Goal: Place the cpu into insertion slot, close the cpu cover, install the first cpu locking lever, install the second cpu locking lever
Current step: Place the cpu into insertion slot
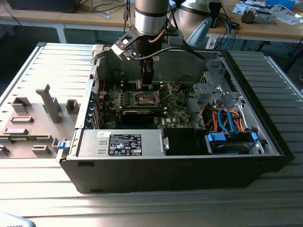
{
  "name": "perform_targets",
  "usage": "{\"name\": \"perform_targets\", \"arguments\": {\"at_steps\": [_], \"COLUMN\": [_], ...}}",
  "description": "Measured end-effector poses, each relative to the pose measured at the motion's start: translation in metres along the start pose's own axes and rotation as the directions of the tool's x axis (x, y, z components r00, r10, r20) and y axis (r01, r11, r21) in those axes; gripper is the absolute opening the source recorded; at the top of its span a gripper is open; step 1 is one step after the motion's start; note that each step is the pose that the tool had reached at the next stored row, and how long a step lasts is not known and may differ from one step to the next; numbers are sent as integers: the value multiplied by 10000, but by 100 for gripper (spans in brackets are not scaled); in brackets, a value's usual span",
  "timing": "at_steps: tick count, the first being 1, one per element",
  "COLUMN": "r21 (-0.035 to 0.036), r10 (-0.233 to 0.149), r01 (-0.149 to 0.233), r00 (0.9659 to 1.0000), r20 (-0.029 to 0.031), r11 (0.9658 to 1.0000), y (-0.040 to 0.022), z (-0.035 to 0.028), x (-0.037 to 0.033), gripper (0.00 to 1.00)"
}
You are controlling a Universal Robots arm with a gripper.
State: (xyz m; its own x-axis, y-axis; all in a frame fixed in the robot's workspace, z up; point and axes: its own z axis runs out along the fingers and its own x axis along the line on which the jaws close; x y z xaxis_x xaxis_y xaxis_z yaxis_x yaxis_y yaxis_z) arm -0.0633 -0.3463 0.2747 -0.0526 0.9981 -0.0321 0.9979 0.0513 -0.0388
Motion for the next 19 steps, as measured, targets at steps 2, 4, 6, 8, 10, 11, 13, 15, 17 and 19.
{"name": "perform_targets", "arguments": {"at_steps": [2, 4, 6, 8, 10, 11, 13, 15, 17, 19], "r21": [0, 1, 0, 0, 0, 0, 0, 0, 0, 0], "r10": [0, 0, 1, 0, 0, 0, 0, 0, 0, 0], "r01": [0, 0, -1, 0, 0, 0, 0, 0, 0, 0], "r00": [10000, 10000, 10000, 10000, 10000, 10000, 10000, 10000, 10000, 10000], "r20": [0, 0, 0, 0, 0, 0, 0, 1, 0, 0], "r11": [10000, 10000, 10000, 10000, 10000, 10000, 10000, 10000, 10000, 10000], "y": [0, 0, 0, 1, 1, 1, 1, 1, 1, 1], "z": [4, 6, 12, 16, 19, 20, 23, 28, 32, 36], "x": [0, 0, 0, 0, 1, 1, 1, 1, 1, 1], "gripper": [55, 55, 55, 55, 55, 55, 55, 55, 55, 55]}}
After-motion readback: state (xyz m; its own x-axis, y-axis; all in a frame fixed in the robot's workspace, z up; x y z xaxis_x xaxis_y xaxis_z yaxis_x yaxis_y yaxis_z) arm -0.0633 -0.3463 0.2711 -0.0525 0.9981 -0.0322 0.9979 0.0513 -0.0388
